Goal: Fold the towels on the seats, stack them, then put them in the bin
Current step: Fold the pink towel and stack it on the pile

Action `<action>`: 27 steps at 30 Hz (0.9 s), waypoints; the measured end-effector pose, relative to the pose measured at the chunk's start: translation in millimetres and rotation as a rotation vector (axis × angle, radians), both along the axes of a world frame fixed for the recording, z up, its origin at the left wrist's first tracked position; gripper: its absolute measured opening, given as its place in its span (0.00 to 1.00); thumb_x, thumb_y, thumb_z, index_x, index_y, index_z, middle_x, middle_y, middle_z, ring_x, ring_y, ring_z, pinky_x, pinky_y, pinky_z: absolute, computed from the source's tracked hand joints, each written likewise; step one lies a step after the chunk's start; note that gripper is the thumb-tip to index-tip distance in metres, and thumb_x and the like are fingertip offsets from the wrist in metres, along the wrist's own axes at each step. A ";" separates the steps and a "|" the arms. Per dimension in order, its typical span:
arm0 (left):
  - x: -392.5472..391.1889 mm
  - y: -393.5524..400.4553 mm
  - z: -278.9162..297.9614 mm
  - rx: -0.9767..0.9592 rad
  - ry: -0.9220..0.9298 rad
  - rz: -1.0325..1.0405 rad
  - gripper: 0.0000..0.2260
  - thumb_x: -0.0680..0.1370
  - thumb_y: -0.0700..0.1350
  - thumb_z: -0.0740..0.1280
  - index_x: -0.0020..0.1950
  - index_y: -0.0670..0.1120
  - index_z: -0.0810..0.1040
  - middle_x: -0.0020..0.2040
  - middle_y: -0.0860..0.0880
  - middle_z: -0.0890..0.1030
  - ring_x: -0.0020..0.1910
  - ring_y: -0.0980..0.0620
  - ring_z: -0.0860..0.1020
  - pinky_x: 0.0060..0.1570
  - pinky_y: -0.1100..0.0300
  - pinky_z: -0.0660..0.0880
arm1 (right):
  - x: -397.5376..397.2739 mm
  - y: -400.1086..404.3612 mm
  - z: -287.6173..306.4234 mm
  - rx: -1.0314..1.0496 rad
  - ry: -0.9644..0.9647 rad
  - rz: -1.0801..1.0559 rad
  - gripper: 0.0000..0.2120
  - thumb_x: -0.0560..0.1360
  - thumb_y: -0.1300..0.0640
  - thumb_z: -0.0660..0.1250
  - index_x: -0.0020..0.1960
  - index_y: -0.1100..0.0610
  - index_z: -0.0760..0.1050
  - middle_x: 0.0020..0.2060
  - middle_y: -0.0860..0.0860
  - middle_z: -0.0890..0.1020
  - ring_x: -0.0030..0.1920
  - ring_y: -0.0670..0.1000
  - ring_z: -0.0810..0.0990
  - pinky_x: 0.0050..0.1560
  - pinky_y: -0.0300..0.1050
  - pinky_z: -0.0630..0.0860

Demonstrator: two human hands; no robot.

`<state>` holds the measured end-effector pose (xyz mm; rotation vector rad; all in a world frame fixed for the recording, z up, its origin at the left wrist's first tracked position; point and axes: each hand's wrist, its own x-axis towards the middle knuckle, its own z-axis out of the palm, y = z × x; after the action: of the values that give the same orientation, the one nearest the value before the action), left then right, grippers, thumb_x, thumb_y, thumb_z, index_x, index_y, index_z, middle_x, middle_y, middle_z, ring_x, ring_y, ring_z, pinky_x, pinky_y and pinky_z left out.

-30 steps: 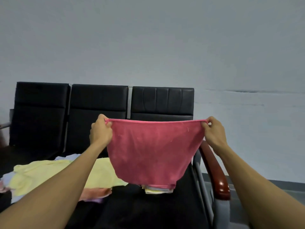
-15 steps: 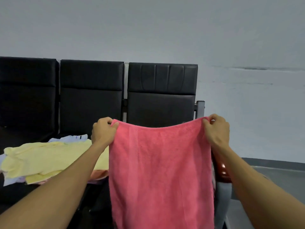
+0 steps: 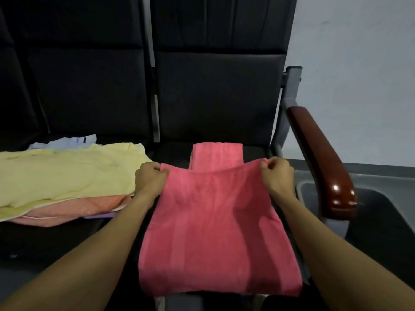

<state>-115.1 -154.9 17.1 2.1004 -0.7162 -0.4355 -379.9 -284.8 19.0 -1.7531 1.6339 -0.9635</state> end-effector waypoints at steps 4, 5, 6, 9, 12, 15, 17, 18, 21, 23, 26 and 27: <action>-28.8 -0.9 -8.8 -0.026 0.092 -0.027 0.11 0.76 0.42 0.68 0.35 0.42 0.79 0.31 0.43 0.79 0.33 0.44 0.77 0.35 0.54 0.72 | 15.8 22.4 -8.5 0.104 -0.108 0.037 0.13 0.78 0.55 0.66 0.37 0.59 0.78 0.31 0.54 0.81 0.36 0.54 0.81 0.42 0.48 0.77; -36.7 -1.1 -12.0 -0.028 0.113 -0.046 0.11 0.77 0.42 0.69 0.34 0.42 0.77 0.30 0.44 0.78 0.32 0.46 0.77 0.34 0.55 0.70 | 20.5 29.8 -9.5 0.132 -0.135 0.057 0.12 0.78 0.55 0.67 0.37 0.58 0.77 0.31 0.53 0.81 0.33 0.51 0.81 0.40 0.47 0.78; -43.6 -1.1 -16.1 -0.028 0.135 -0.062 0.13 0.77 0.42 0.69 0.33 0.43 0.76 0.30 0.45 0.77 0.32 0.46 0.76 0.33 0.55 0.69 | 25.3 37.4 -11.3 0.167 -0.167 0.081 0.12 0.78 0.57 0.68 0.36 0.57 0.77 0.31 0.53 0.81 0.29 0.49 0.80 0.35 0.45 0.78; -59.1 -1.5 -32.1 -0.036 0.184 -0.097 0.15 0.76 0.42 0.71 0.30 0.46 0.73 0.27 0.47 0.75 0.31 0.45 0.76 0.36 0.54 0.72 | 37.5 55.2 -23.2 0.248 -0.218 0.153 0.13 0.77 0.59 0.70 0.34 0.55 0.75 0.28 0.51 0.79 0.25 0.50 0.81 0.30 0.49 0.82; -71.0 -3.5 -42.6 -0.041 0.206 -0.122 0.16 0.76 0.42 0.73 0.30 0.46 0.73 0.25 0.50 0.73 0.30 0.46 0.74 0.36 0.50 0.74 | 48.8 67.5 -33.1 0.254 -0.179 0.217 0.13 0.75 0.57 0.73 0.33 0.53 0.75 0.29 0.48 0.79 0.34 0.56 0.84 0.40 0.58 0.83; -80.9 -10.3 -47.8 -0.069 0.206 -0.157 0.17 0.75 0.42 0.73 0.30 0.46 0.71 0.25 0.52 0.71 0.29 0.48 0.72 0.35 0.45 0.76 | 62.3 75.6 -38.9 0.247 -0.159 0.292 0.12 0.75 0.59 0.72 0.34 0.53 0.74 0.31 0.48 0.79 0.34 0.51 0.80 0.41 0.48 0.79; -82.3 -15.4 -51.5 -0.084 0.214 -0.155 0.17 0.76 0.41 0.72 0.29 0.47 0.71 0.23 0.55 0.71 0.27 0.49 0.72 0.35 0.45 0.76 | 69.4 77.1 -42.0 0.230 -0.166 0.316 0.11 0.75 0.59 0.72 0.36 0.55 0.74 0.32 0.49 0.78 0.33 0.48 0.76 0.40 0.44 0.74; -81.4 -17.9 -52.4 -0.100 0.228 -0.152 0.17 0.76 0.41 0.72 0.29 0.48 0.72 0.22 0.56 0.71 0.27 0.50 0.72 0.35 0.44 0.76 | 71.8 74.6 -44.0 0.234 -0.184 0.313 0.11 0.75 0.59 0.72 0.36 0.55 0.74 0.32 0.49 0.79 0.34 0.48 0.76 0.41 0.45 0.75; -76.5 -24.9 -50.9 -0.157 0.276 -0.168 0.18 0.76 0.43 0.73 0.28 0.51 0.74 0.24 0.55 0.72 0.29 0.50 0.73 0.35 0.44 0.77 | 73.7 65.9 -42.4 0.262 -0.279 0.286 0.08 0.76 0.58 0.72 0.39 0.57 0.77 0.34 0.50 0.82 0.37 0.52 0.81 0.45 0.53 0.81; -74.9 -27.9 -48.8 -0.180 0.213 -0.182 0.19 0.76 0.42 0.73 0.28 0.50 0.73 0.23 0.57 0.72 0.26 0.58 0.71 0.31 0.56 0.71 | 73.0 62.5 -38.5 0.247 -0.322 0.269 0.07 0.76 0.57 0.72 0.40 0.58 0.78 0.33 0.50 0.82 0.35 0.50 0.81 0.42 0.49 0.81; -75.2 -29.8 -47.1 -0.185 0.146 -0.220 0.15 0.77 0.42 0.73 0.31 0.49 0.77 0.25 0.57 0.76 0.26 0.62 0.72 0.32 0.64 0.68 | 72.2 63.2 -34.3 0.233 -0.328 0.303 0.07 0.76 0.58 0.73 0.40 0.57 0.79 0.31 0.47 0.80 0.32 0.43 0.77 0.37 0.37 0.75; -74.9 -29.9 -48.0 -0.178 0.153 -0.220 0.13 0.77 0.42 0.73 0.32 0.48 0.79 0.26 0.57 0.77 0.27 0.61 0.73 0.33 0.62 0.69 | 71.9 63.2 -34.3 0.237 -0.327 0.317 0.06 0.76 0.58 0.73 0.41 0.58 0.79 0.32 0.47 0.81 0.32 0.42 0.77 0.37 0.37 0.75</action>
<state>-190.1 -184.8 -30.9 1.8087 -0.8666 -0.6229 -308.0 -221.6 -15.3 -1.5402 1.1702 -0.8179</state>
